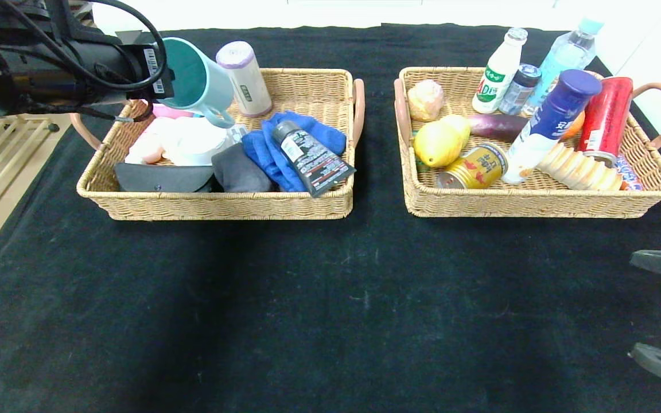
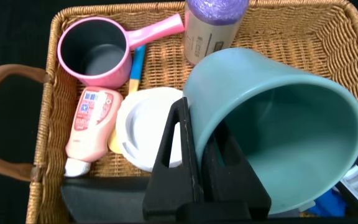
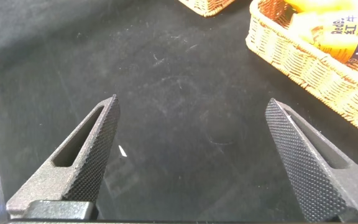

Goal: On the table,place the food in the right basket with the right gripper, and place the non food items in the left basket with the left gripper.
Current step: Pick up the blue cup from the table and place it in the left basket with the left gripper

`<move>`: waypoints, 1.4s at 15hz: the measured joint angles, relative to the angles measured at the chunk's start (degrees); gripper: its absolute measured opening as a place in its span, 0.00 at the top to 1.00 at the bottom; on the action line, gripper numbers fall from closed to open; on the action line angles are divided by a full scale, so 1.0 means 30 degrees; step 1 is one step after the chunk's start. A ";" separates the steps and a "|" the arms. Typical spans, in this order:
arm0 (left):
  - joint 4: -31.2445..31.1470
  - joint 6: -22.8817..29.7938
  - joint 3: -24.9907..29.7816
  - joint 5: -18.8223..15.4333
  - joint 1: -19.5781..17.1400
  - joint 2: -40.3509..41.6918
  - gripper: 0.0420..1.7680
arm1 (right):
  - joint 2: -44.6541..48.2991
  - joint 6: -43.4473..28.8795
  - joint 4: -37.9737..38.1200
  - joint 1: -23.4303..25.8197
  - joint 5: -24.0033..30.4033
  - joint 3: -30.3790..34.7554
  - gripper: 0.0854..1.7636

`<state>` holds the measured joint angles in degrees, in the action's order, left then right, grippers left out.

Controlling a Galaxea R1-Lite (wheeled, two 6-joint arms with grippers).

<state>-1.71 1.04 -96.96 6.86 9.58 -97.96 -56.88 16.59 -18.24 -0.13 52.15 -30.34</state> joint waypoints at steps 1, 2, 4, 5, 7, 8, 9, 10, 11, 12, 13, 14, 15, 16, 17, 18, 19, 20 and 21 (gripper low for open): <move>0.0158 -0.0089 -0.0037 0.0000 0.0000 -0.0171 0.92 | -0.0028 -0.0008 0.0000 0.0008 0.0000 0.0000 0.03; 0.0187 -0.0163 -0.0065 0.0008 0.0020 -0.0321 0.92 | -0.0041 -0.0008 0.0000 0.0020 0.0000 -0.0008 0.03; 0.0211 -0.0272 -0.0167 0.0033 0.0020 -0.0597 0.92 | -0.0073 -0.0008 0.0000 0.0020 0.0000 -0.0016 0.03; 0.0232 -0.0309 -0.0203 0.0089 0.0012 -0.0715 0.92 | -0.0077 -0.0008 0.0000 0.0020 0.0000 -0.0016 0.03; 0.0715 -0.0276 -0.0223 0.0171 -0.0098 -0.0971 0.92 | -0.0085 -0.0008 -0.0004 0.0020 0.0008 -0.0008 0.03; 0.1008 -0.0272 -0.0232 0.0309 -0.0126 -0.1065 0.92 | -0.0102 0.0000 0.0000 0.0020 0.0008 -0.0008 0.03; 0.1089 -0.0293 -0.0223 0.0394 -0.0110 -0.1122 0.92 | -0.0122 -0.0008 0.0000 0.0020 0.0008 -0.0008 0.03; 0.1089 -0.0293 -0.0219 0.0402 -0.0098 -0.1154 0.92 | -0.0150 0.0008 -0.0004 0.0020 0.0008 -0.0016 0.03; 0.1109 -0.0293 -0.0211 0.0410 -0.0089 -0.1158 0.84 | -0.0179 0.0008 0.0000 0.0020 0.0000 -0.0016 0.03; 0.1109 -0.0276 -0.0183 0.0402 -0.0089 -0.1154 0.75 | -0.0203 0.0008 -0.0012 0.0020 0.0008 -0.0020 0.03; 0.1117 -0.0272 -0.0158 0.0431 -0.0089 -0.1146 0.66 | -0.0215 0.0028 -0.0028 0.0020 0.0008 -0.0028 0.03; 0.1126 -0.0272 -0.0130 0.0431 -0.0089 -0.1130 0.59 | -0.0232 0.0024 -0.0020 0.0020 0.0000 -0.0028 0.03; 0.1126 -0.0272 -0.0118 0.0439 -0.0089 -0.1117 0.52 | -0.0248 0.0024 -0.0012 0.0020 0.0000 -0.0028 0.03; 0.1117 -0.0272 -0.0085 0.0447 -0.0089 -0.1109 0.46 | -0.0260 0.0016 -0.0004 0.0020 0.0008 -0.0028 0.03; 0.1109 -0.0272 -0.0065 0.0492 -0.0089 -0.1109 0.41 | -0.0268 0.0016 -0.0028 0.0020 0.0008 -0.0028 0.03; 0.1117 -0.0272 -0.0057 0.0549 -0.0089 -0.1101 0.37 | -0.0260 0.0024 -0.0028 0.0020 0.0000 -0.0028 0.03; 0.1101 -0.0272 -0.0012 0.0557 -0.0065 -0.1081 0.33 | -0.0240 0.0028 -0.0028 0.0020 0.0000 -0.0028 0.03; 0.1093 -0.0272 0.0053 0.0557 -0.0045 -0.1036 0.29 | -0.0223 0.0024 -0.0037 0.0020 0.0000 -0.0028 0.03; 0.1081 -0.0264 0.0175 0.0585 -0.0024 -0.0943 0.26 | -0.0232 0.0028 -0.0028 0.0020 0.0000 -0.0020 0.03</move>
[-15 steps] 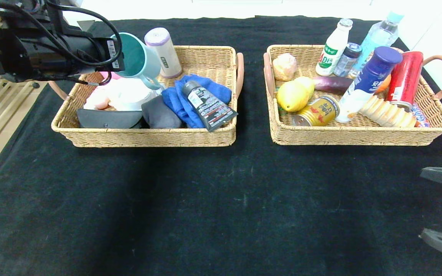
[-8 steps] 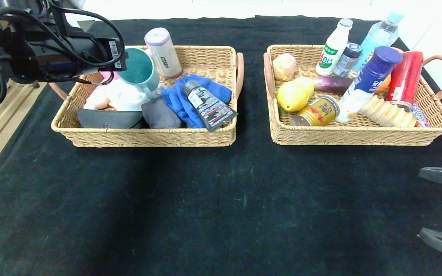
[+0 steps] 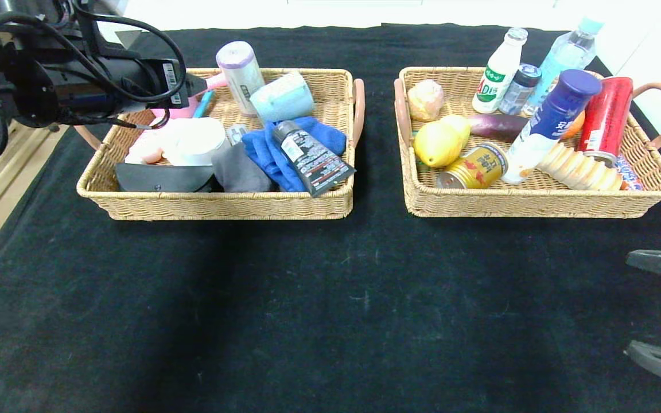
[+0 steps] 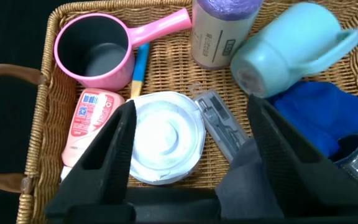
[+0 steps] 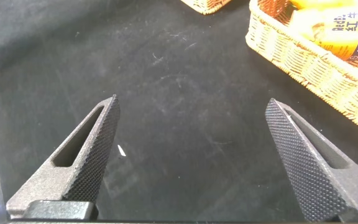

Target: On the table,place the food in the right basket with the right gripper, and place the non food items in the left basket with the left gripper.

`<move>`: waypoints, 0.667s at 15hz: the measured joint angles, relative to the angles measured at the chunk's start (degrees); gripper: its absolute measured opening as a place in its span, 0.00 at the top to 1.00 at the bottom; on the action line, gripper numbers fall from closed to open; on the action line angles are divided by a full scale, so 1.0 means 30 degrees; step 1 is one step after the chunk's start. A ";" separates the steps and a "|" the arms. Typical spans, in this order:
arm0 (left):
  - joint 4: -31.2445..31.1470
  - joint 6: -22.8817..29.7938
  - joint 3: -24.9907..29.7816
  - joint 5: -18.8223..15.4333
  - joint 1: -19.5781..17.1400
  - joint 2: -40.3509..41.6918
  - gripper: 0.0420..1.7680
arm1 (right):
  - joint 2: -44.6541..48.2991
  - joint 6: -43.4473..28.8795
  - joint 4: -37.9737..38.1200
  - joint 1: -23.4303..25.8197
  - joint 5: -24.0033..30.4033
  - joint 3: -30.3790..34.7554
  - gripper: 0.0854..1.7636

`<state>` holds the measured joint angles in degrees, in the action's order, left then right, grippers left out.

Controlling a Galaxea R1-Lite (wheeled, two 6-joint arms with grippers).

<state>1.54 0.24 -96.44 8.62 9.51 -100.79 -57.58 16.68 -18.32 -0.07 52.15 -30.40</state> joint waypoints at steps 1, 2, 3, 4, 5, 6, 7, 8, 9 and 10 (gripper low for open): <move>0.0000 0.0000 0.0211 0.0008 0.0008 0.0134 0.23 | 0.0000 0.0000 -0.0008 0.0000 -0.0004 0.0000 0.03; 0.0008 -0.0008 0.0524 0.0012 0.0028 0.0309 0.21 | 0.0000 -0.0004 -0.0008 0.0000 0.0000 0.0000 0.03; 0.0000 0.0000 0.0935 0.0012 0.0065 0.0540 0.19 | 0.0000 0.0000 -0.0008 0.0000 0.0000 0.0000 0.03; 0.0008 0.0000 0.1378 0.0008 0.0102 0.0796 0.17 | -0.0008 -0.0012 -0.0012 0.0000 0.0000 0.0000 0.03; 0.0008 0.0000 0.1910 0.0000 0.0154 0.1089 0.15 | -0.0008 -0.0037 -0.0008 0.0000 0.0000 0.0000 0.03; 0.0000 -0.0020 0.2572 -0.0016 0.0199 0.1451 0.14 | -0.0008 -0.0028 -0.0008 0.0000 0.0000 -0.0033 0.03; -0.0008 -0.0037 0.3178 -0.0037 0.0228 0.1845 0.13 | -0.0008 -0.0037 0.0000 0.0000 0.0008 -0.0037 0.03; 0.0008 -0.0045 0.3783 -0.0045 0.0337 0.2288 0.11 | -0.0008 -0.0049 -0.0008 0.0000 0.0000 -0.0053 0.03; 0.0008 -0.0045 0.4421 -0.0053 0.0524 0.2808 0.10 | -0.0008 -0.0077 -0.0012 0.0000 -0.0004 -0.0089 0.03; 0.0000 -0.0049 0.5088 -0.0053 0.0760 0.3340 0.10 | -0.0016 -0.0106 -0.0008 0.0024 -0.0020 -0.0110 0.03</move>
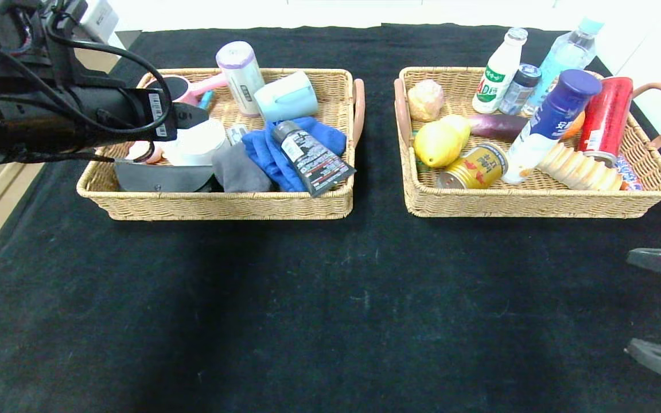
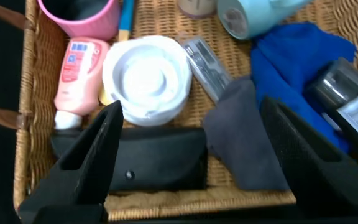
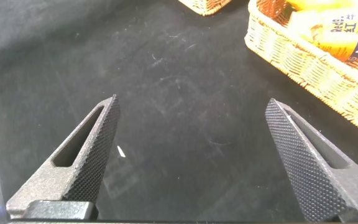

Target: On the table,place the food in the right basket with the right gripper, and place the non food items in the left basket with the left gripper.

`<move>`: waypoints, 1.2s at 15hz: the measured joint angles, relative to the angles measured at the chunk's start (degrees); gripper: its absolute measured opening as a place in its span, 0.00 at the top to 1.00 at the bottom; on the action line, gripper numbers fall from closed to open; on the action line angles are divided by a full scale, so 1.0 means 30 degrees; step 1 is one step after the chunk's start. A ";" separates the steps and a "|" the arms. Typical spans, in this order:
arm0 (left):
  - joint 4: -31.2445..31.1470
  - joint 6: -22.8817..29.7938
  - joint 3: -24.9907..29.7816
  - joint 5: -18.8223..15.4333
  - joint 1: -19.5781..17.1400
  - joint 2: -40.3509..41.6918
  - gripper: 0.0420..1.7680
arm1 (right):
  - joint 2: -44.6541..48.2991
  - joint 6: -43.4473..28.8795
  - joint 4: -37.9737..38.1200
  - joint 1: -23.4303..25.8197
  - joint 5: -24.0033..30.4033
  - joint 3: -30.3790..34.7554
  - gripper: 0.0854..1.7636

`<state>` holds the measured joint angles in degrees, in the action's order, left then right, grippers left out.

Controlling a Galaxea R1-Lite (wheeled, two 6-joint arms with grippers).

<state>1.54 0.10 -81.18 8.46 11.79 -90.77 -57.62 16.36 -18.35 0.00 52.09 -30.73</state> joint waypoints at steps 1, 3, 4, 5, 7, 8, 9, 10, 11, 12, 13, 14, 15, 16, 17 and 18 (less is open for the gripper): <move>0.0000 -0.0033 0.0675 -0.0008 0.0305 0.0597 0.09 | -0.0020 -0.0016 -0.0020 0.0081 0.0000 -0.0073 0.03; -0.0045 -0.0134 0.2190 -0.0028 0.1069 0.1987 0.07 | -0.0215 -0.0061 -0.0240 0.0301 -0.0110 -0.0248 0.03; -0.0045 -0.0167 0.2999 -0.0049 0.1443 0.2743 0.07 | -0.0349 -0.0069 -0.0471 0.0386 -0.0305 -0.0276 0.03; -0.0073 -0.0207 0.3978 -0.0073 0.1841 0.3621 0.06 | -0.0463 -0.0089 -0.0618 0.0431 -0.0532 -0.0309 0.03; -0.0081 -0.0524 0.6059 -0.0175 0.2434 0.5352 0.06 | -0.0565 -0.0569 -0.0662 0.0264 -0.0605 -0.0378 0.03; -0.0089 -0.0711 0.7115 -0.0219 0.2723 0.6331 0.05 | -0.0508 -0.0853 -0.0691 0.0118 -0.0744 -0.0431 0.03; -0.0073 -0.0866 0.8062 -0.0252 0.3015 0.7241 0.05 | -0.0423 -0.1329 -0.0683 0.0053 -0.1166 -0.0557 0.03; -0.0073 -0.0967 0.8903 -0.0325 0.3308 0.8135 0.05 | -0.0297 -0.2166 -0.0662 0.0000 -0.1625 -0.0662 0.03; -0.0081 -0.1122 0.9614 -0.0496 0.3547 0.9070 0.05 | -0.0175 -0.2958 -0.0670 -0.0061 -0.1991 -0.0788 0.03; -0.0110 -0.1243 1.0163 -0.0699 0.3702 0.9915 0.04 | -0.0085 -0.3231 -0.0610 -0.0134 -0.2389 -0.0870 0.03; -0.0110 -0.1325 1.0651 -0.0829 0.3759 1.0732 0.04 | -0.0020 -0.3304 -0.0573 -0.0163 -0.2979 -0.0906 0.03; -0.0199 -0.1475 1.1102 -0.0902 0.3787 1.1524 0.04 | 0.0081 -0.3316 -0.0545 -0.0175 -0.3686 -0.0918 0.03; -0.0301 -0.1906 1.1394 -0.0975 0.3633 1.2260 0.04 | 0.0244 -0.3361 -0.0463 -0.0191 -0.4226 -0.0918 0.03; -0.0394 -0.2328 1.1577 -0.1093 0.3247 1.2938 0.04 | 0.0528 -0.3491 -0.0179 -0.0191 -0.4567 -0.0918 0.03; -0.0748 -0.2564 1.1715 -0.1353 0.2796 1.3686 0.04 | 0.0971 -0.3600 0.0585 -0.0199 -0.4917 -0.0918 0.03; -0.1256 -0.2649 1.1780 -0.1711 0.2397 1.4446 0.04 | 0.1540 -0.3637 0.1808 -0.0199 -0.5274 -0.1012 0.03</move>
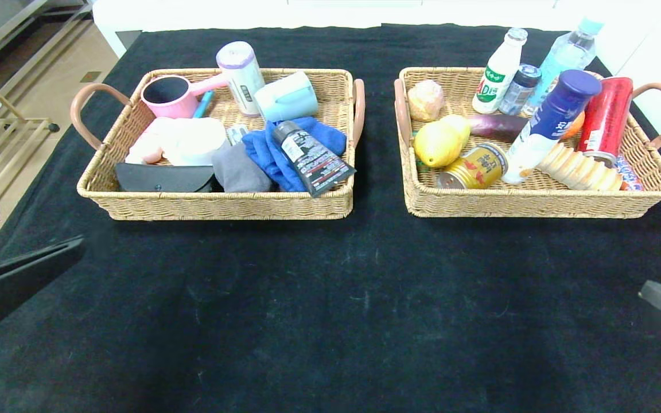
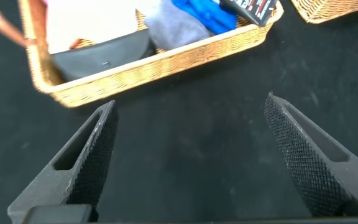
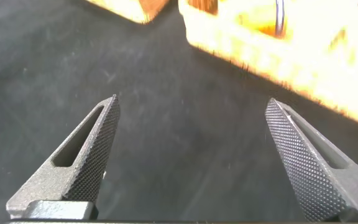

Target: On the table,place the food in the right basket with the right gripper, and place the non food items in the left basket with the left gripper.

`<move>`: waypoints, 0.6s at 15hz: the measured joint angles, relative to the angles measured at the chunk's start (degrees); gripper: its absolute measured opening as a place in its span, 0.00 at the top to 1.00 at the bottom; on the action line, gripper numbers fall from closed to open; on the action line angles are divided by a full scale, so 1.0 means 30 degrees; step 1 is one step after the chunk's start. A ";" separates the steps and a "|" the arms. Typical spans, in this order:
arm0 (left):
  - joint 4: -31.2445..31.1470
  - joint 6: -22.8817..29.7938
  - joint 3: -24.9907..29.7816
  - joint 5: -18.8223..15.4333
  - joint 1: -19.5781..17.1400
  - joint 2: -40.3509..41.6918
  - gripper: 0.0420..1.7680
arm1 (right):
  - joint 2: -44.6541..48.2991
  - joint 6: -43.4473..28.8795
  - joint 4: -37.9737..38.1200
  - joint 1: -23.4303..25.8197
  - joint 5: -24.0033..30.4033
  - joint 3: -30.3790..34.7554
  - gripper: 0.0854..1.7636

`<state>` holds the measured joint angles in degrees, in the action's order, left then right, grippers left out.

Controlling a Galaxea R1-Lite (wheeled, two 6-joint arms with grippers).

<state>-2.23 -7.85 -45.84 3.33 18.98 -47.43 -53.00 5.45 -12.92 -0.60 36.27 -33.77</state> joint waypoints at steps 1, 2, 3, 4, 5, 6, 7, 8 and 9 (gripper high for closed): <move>-0.0662 -0.0057 0.0012 -0.0504 -0.0431 0.0825 0.04 | 0.0691 -0.0016 0.1634 0.0000 -0.0378 -0.0321 0.03; -0.1459 -0.0089 -0.0016 -0.1284 -0.0963 0.1772 0.04 | 0.1556 0.0008 0.3905 0.0000 -0.0679 -0.0878 0.03; -0.2389 -0.0093 -0.0191 -0.2239 -0.1650 0.2694 0.04 | 0.2418 0.0012 0.5961 0.0000 -0.0833 -0.1589 0.03; -0.3747 -0.0089 -0.0549 -0.3320 -0.2471 0.3649 0.04 | 0.3336 0.0020 0.7900 0.0000 -0.0947 -0.2406 0.03; -0.5604 -0.0081 -0.1296 -0.4600 -0.3446 0.4669 0.04 | 0.4328 0.0045 0.9627 0.0028 -0.1020 -0.3243 0.03; -0.7351 -0.0053 -0.2223 -0.5721 -0.4344 0.5543 0.04 | 0.5250 0.0037 1.1012 0.0126 -0.1057 -0.3986 0.03; -0.8716 0.0000 -0.3206 -0.6595 -0.5169 0.6339 0.04 | 0.6164 0.0037 1.2264 0.0337 -0.1073 -0.4685 0.03; -0.9773 0.0057 -0.4104 -0.7180 -0.5807 0.7131 0.04 | 0.7123 0.0045 1.3584 0.0740 -0.1057 -0.5409 0.03; -1.0269 0.0073 -0.4693 -0.7412 -0.6128 0.7802 0.03 | 0.7997 0.0057 1.4763 0.1292 -0.1020 -0.5998 0.03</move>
<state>-33.04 -7.63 -59.92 -18.91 0.60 -24.03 -29.01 5.62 31.37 3.28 33.21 -51.76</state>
